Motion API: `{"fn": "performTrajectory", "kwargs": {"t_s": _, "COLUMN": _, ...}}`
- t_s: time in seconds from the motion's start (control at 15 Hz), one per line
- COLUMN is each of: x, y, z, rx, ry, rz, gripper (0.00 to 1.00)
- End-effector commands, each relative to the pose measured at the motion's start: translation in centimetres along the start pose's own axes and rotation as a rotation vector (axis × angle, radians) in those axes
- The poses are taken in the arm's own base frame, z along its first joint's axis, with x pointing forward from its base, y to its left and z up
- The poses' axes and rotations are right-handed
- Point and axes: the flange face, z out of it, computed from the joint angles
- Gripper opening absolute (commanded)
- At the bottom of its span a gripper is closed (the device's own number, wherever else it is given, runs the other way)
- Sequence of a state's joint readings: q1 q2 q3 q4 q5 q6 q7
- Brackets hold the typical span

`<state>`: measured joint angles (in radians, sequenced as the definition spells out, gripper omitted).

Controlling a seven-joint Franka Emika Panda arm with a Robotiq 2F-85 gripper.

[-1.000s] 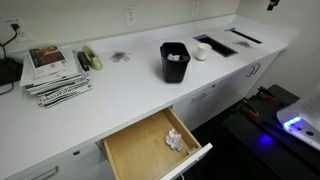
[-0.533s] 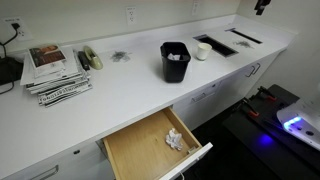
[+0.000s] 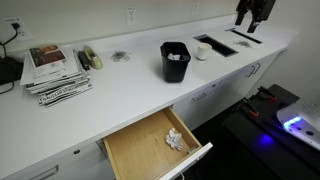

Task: Pick up the crumpled paper from the open drawer and put it on the table top

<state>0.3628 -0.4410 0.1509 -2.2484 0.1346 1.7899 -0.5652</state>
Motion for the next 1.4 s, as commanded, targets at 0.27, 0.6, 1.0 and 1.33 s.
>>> {"fn": "performTrajectory", "kwargs": {"t_s": 0.27, "x": 5.9, "y": -7.7, "z": 3.7, "rx": 0.045, "ry": 0.021, "rz": -0.209, "gripper": 1.00}}
{"fn": "performTrajectory", "kwargs": {"t_s": 0.6, "x": 6.7, "y": -8.6, "z": 4.6, "rx": 0.055, "ry": 0.019, "rz": -0.249, "gripper": 1.00}}
{"fn": "performTrajectory", "kwargs": {"t_s": 1.0, "x": 8.3, "y": -8.9, "z": 7.7, "rx": 0.003, "ry": 0.059, "rz": -0.320, "gripper": 1.00}}
{"fn": "performTrajectory", "kwargs": {"t_s": 1.33, "x": 10.7, "y": -10.2, "z": 14.2, "rx": 0.006, "ry": 0.116, "rz": -0.401, "gripper": 1.00}}
